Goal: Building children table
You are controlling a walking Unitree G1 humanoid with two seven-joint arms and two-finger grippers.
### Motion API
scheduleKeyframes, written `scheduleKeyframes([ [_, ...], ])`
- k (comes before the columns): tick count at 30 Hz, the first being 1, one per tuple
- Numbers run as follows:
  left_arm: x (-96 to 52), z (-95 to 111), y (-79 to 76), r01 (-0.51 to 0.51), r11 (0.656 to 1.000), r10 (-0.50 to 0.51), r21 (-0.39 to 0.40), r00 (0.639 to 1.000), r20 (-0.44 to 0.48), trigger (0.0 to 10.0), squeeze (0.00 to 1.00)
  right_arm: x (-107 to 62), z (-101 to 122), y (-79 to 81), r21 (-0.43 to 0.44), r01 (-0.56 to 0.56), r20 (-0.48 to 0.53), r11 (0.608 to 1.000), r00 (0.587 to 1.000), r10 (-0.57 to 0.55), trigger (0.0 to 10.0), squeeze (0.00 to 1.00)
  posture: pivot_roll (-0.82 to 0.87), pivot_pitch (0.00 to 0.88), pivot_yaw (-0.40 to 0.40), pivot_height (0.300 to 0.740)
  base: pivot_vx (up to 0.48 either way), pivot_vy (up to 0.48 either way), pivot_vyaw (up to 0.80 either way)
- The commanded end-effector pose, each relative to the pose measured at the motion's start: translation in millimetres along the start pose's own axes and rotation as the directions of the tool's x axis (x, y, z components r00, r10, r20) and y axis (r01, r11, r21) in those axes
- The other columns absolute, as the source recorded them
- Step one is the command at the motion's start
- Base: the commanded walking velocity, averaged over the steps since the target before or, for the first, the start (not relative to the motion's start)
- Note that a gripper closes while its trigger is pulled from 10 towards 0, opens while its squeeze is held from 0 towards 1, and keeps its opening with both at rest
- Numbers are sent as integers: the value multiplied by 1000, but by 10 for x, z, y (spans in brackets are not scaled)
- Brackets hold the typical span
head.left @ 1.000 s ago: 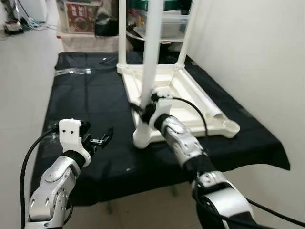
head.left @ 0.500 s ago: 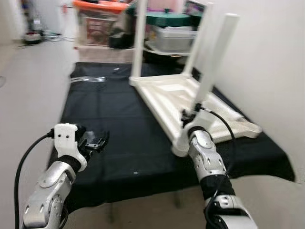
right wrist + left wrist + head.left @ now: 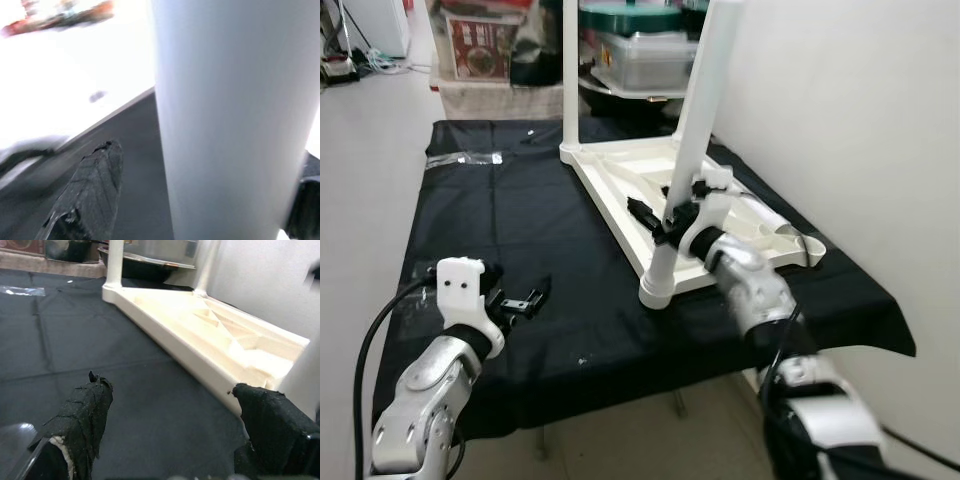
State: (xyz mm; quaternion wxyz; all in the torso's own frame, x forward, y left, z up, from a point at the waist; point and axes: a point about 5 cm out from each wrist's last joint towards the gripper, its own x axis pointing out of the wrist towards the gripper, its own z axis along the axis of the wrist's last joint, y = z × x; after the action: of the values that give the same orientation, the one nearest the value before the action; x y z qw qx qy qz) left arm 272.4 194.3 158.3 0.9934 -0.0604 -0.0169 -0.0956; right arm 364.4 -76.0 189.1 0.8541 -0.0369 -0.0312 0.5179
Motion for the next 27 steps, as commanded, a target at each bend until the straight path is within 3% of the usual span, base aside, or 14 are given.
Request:
scheduleKeyframes([
  [1, 21, -15, -32, 15, 1000, -15, 6, 1000, -5, 10000, 0, 184, -309, 436, 48, -290, -93, 956, 952, 293, 5216, 0, 164, 0, -145, 740, 0, 0, 0],
  [5, 17, -19, -36, 15, 1000, -15, 6, 1000, -4, 10000, 0, 232, -365, 565, 63, -348, -104, 935, 930, 353, 2902, 0, 164, 0, -145, 740, 0, 0, 0],
  [7, 14, -19, -38, 16, 1000, -16, 5, 1000, -4, 10000, 0, 306, -422, 610, 80, -322, -111, 943, 938, 329, 0, 0, 167, 0, -144, 740, 0, 0, 0],
  [9, 14, -19, -39, 16, 1000, -16, 4, 1000, -4, 10000, 0, 334, -442, 612, 84, -297, -116, 951, 945, 305, 0, 0, 167, 0, -144, 740, 0, 0, 0],
  [13, 8, -18, -35, 19, 1000, -19, 2, 1000, -3, 10000, 0, 420, -431, 471, 104, -29, -77, 994, 996, 37, 0, 0, 161, 0, -144, 740, 0, 0, 0],
  [14, -1, -17, -35, 20, 1000, -20, 1, 1000, -3, 10000, 0, 371, -440, 287, 123, 211, -100, 970, 975, -200, 0, 0, 152, 0, -144, 740, 0, 0, 0],
  [15, -7, -16, -34, 20, 1000, -20, 0, 1000, -2, 10000, 0, 317, -450, 160, 134, 378, -124, 916, 924, -363, 0, 0, 152, 0, -144, 740, 0, 0, 0],
  [17, -18, -14, -36, 20, 1000, -20, -1, 1000, -1, 10000, 0, -85, -578, -211, 58, 808, -251, 586, 580, -775, 0, 0, 140, 0, -140, 740, 0, 0, 0],
  [18, -18, -14, -36, 20, 1000, -20, -1, 1000, -1, 10000, 0, -85, -578, -211, 58, 808, -251, 586, 580, -775, 0, 0, 140, 0, -140, 740, 0, 0, 0],
  [19, -20, -13, -37, 20, 1000, -20, -1, 1000, 0, 10000, 0, -233, -621, -287, 16, 881, -278, 472, 458, -845, 0, 0, 140, 0, -140, 740, 0, 0, 0],
  [20, -20, -13, -37, 20, 1000, -20, -1, 1000, 0, 10000, 0, -233, -621, -287, 16, 881, -278, 472, 458, -845, 0, 0, 140, 0, -140, 740, 0, 0, 0],
  [21, -22, -13, -45, 20, 1000, -20, -1, 1000, 1, 10000, 0, -488, -707, -350, -52, 943, -299, 330, 301, -906, 0, 0, 130, 0, -136, 740, 0, 0, 0],
  [22, -23, -12, -53, 21, 1000, -21, -1, 1000, 1, 10000, 0, -653, -752, -360, -102, 959, -292, 264, 225, -930, 0, 0, 128, 0, -135, 740, 0, 0, 0],
  [27, -20, -14, -66, 24, 1000, -24, -2, 1000, 2, 10000, 0, -791, -809, -286, -151, 959, -308, 241, 185, -933, 0, 0, 108, 0, -125, 740, 0, 0, 0],
])
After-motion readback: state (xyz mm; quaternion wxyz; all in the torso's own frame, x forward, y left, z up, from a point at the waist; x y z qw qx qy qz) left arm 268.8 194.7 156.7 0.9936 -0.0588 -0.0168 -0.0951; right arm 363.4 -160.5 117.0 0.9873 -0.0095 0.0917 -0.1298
